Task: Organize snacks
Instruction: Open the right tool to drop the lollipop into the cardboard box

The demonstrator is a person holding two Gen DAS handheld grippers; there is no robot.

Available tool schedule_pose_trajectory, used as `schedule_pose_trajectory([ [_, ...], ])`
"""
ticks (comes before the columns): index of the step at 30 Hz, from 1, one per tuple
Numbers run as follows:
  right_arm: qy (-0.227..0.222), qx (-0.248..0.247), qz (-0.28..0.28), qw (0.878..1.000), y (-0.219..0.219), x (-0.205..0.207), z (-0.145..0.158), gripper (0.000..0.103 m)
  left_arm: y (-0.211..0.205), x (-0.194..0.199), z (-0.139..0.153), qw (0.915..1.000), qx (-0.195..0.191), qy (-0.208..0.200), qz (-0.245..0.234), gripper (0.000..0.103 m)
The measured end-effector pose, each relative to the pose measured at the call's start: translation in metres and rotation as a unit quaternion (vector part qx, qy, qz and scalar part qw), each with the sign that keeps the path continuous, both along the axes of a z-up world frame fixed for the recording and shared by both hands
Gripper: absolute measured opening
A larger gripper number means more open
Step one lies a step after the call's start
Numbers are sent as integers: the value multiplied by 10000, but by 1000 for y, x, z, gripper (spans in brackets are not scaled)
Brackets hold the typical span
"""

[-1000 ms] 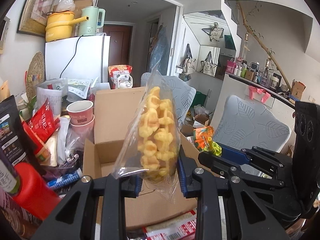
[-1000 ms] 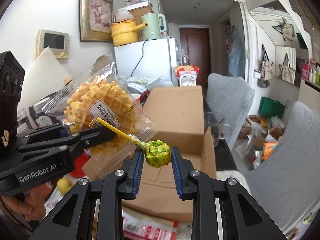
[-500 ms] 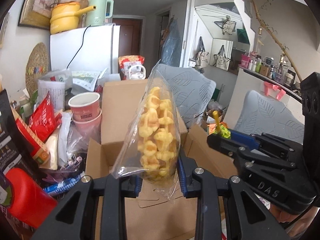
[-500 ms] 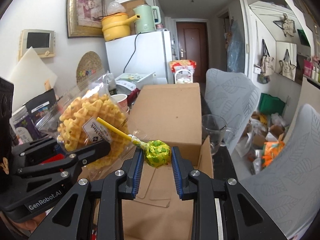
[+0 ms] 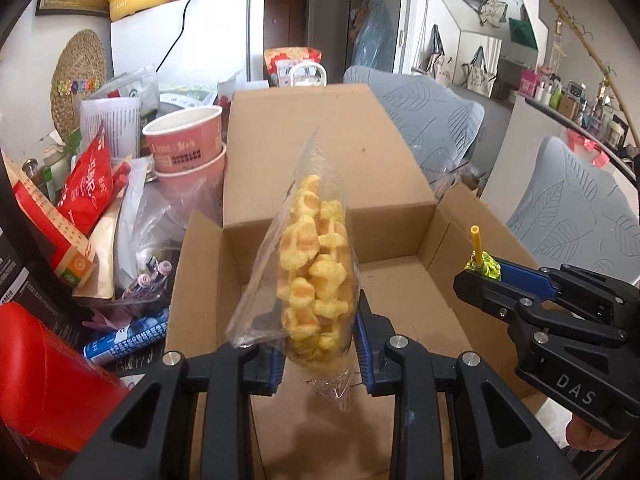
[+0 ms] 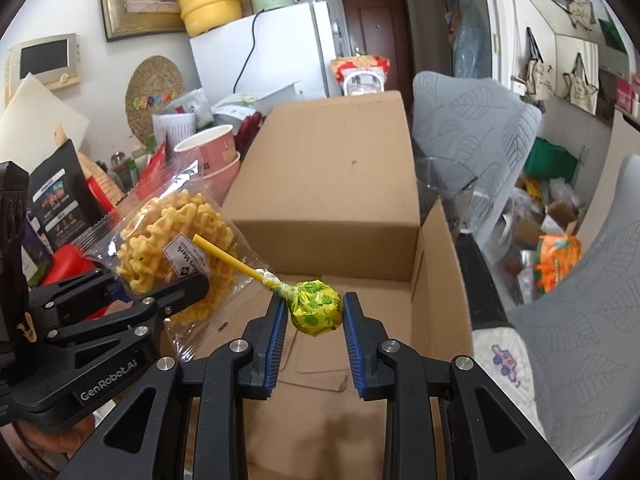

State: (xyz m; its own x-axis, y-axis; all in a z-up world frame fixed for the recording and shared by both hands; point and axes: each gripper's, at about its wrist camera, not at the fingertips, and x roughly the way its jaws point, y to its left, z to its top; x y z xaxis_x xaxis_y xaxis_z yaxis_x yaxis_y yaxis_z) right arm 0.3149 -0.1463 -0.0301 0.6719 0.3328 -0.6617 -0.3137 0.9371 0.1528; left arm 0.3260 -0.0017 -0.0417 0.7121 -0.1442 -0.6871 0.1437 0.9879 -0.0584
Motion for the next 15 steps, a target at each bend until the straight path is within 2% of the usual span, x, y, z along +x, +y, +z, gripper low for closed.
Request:
schedule_pose_trajectory([
  [4, 248, 10, 12, 9997, 2, 8, -14, 28, -2, 6, -11, 9997, 128, 210, 17, 28],
  [10, 504, -86, -64, 9987, 2, 15, -24, 28, -4, 21, -31, 9968, 259, 747, 134, 30],
  [12, 556, -122, -102, 9983, 2, 16, -26, 31, -4, 24, -36, 9957, 269, 873, 167, 30],
  [14, 607, -141, -150, 9979, 1, 19, -27, 42, -4, 24, -36, 9957, 347, 827, 238, 34],
  [15, 633, -141, -165, 9978, 0, 19, -28, 42, -5, 24, -35, 9957, 392, 795, 263, 35],
])
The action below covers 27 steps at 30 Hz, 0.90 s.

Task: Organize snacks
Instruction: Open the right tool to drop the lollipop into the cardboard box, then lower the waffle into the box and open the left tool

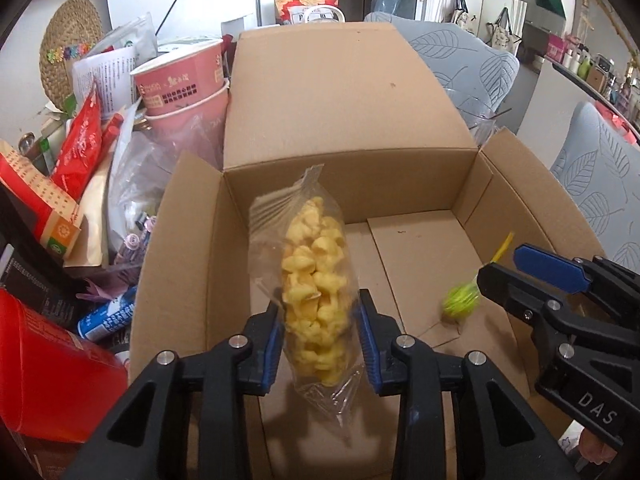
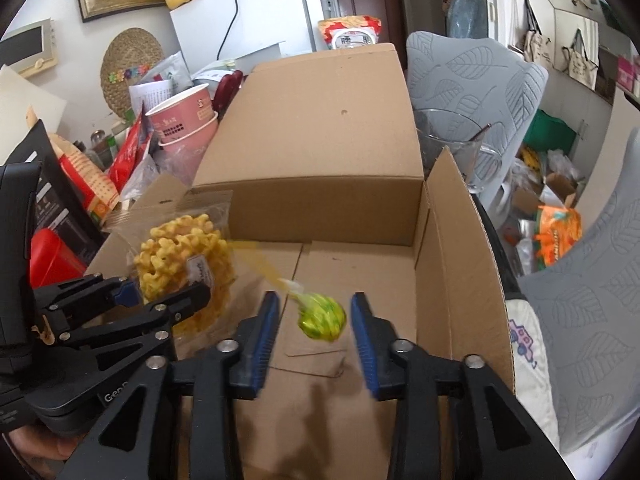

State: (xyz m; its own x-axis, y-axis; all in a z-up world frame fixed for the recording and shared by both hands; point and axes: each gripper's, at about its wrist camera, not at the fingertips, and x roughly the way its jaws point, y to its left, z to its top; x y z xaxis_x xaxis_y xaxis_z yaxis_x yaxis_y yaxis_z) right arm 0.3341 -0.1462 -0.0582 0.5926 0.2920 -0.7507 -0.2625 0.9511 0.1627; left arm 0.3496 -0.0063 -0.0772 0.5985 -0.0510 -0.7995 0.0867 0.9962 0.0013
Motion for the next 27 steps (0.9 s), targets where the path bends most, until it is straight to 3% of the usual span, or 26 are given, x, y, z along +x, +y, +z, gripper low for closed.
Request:
schedule_pose_trajectory([
  [5, 45, -7, 23, 10000, 1, 0, -1, 45, -2, -1, 3, 9999, 106, -66, 41, 55],
  [20, -320, -150, 71, 9994, 10, -18, 28, 46, 5, -16, 32, 9993, -31, -315, 198, 56],
  [27, -512, -136, -4, 9986, 5, -35, 50, 46, 4, -36, 61, 9975, -21, -670, 232, 56],
])
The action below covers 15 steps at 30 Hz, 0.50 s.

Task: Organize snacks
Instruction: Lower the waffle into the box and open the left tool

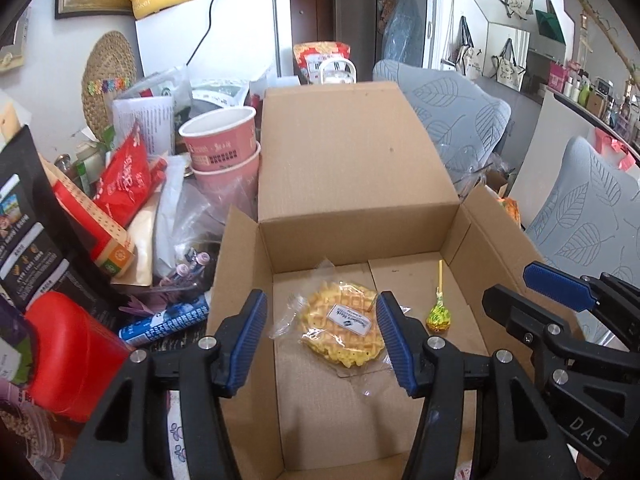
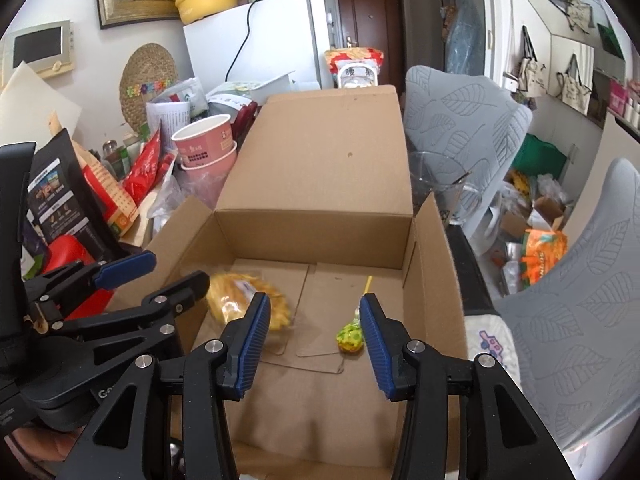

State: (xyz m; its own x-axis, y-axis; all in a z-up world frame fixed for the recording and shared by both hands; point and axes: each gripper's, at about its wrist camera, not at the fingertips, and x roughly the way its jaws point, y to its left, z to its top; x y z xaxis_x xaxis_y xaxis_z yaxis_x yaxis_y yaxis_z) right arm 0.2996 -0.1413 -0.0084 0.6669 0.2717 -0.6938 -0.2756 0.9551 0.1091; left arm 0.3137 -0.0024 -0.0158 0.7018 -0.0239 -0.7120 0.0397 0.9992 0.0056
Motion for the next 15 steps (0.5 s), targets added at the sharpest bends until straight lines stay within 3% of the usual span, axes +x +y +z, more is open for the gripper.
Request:
schedule_pose_trajectory([
  [15, -688, 130, -35, 9975, -8, -62, 68, 46, -1, -66, 71, 9976, 43, -691, -62, 56],
])
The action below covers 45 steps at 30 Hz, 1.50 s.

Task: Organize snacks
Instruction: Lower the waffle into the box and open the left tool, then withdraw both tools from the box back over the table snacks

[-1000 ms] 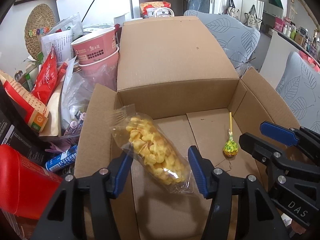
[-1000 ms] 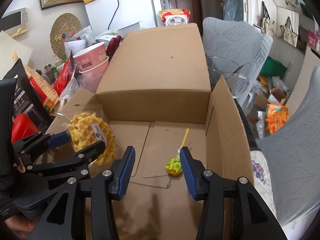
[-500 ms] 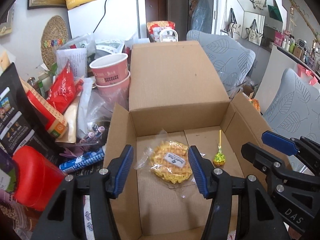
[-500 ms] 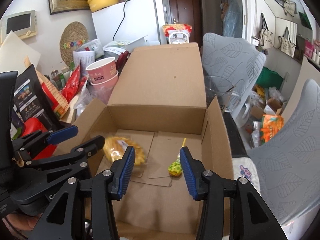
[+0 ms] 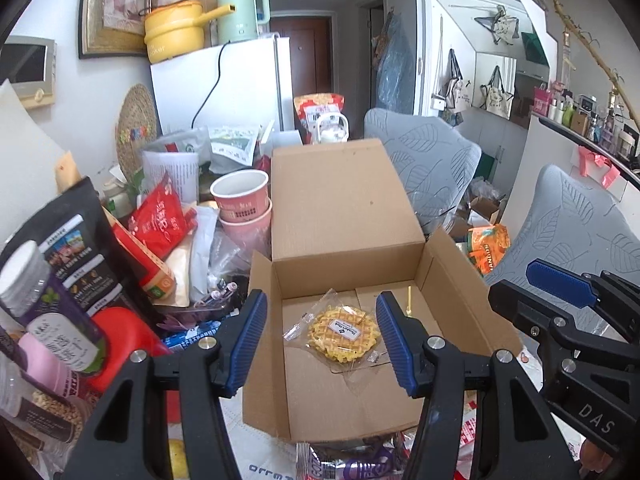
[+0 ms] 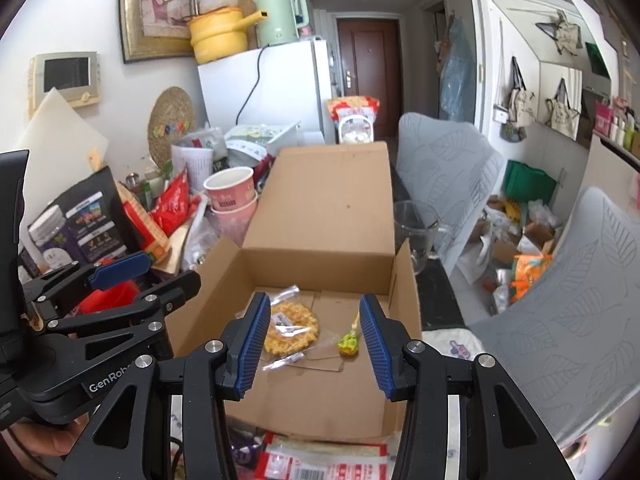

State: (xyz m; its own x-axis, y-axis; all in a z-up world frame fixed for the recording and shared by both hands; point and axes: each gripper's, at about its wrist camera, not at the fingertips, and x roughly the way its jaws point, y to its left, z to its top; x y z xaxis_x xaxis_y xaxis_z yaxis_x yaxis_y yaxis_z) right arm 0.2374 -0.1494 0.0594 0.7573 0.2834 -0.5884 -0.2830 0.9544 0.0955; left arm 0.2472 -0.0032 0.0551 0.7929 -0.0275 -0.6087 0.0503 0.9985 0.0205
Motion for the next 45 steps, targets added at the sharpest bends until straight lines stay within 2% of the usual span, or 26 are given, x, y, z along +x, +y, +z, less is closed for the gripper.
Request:
schedule_pose_trajectory([
  [9, -442, -10, -6, 9990, -5, -50, 37, 46, 0, -50, 34, 9993, -21, -345, -132, 57],
  [11, -513, -23, -4, 9987, -5, -61, 42, 52, 2, -60, 38, 9991, -53, -411, -130, 74],
  [12, -578, -24, 0, 9983, -5, -68, 45, 53, 3, -66, 41, 9988, -59, -477, -108, 77],
  [15, -701, -46, 39, 9975, -4, -84, 50, 54, 6, -85, 49, 9978, -24, -655, -86, 79],
  [19, -841, -24, 95, 9964, -2, -106, 57, 65, 8, -106, 56, 9972, -30, -736, -139, 79],
  [21, -909, -7, 145, 9958, 0, -116, 59, 65, 9, -116, 59, 9968, -22, -789, -126, 80],
  [25, -953, 17, 142, 9953, -1, -134, 58, 66, 11, -136, 60, 9965, -15, -816, -162, 84],
  [29, -975, 75, 127, 9951, -4, -152, 53, 68, 13, -151, 56, 9961, 55, -870, -132, 93],
  [31, -965, 95, 114, 9952, -5, -161, 49, 68, 14, -158, 53, 9961, 63, -866, -141, 95],
  [45, -687, 165, 253, 9972, 5, -194, 11, 68, 34, -195, 19, 9984, -98, -549, -67, 95],
])
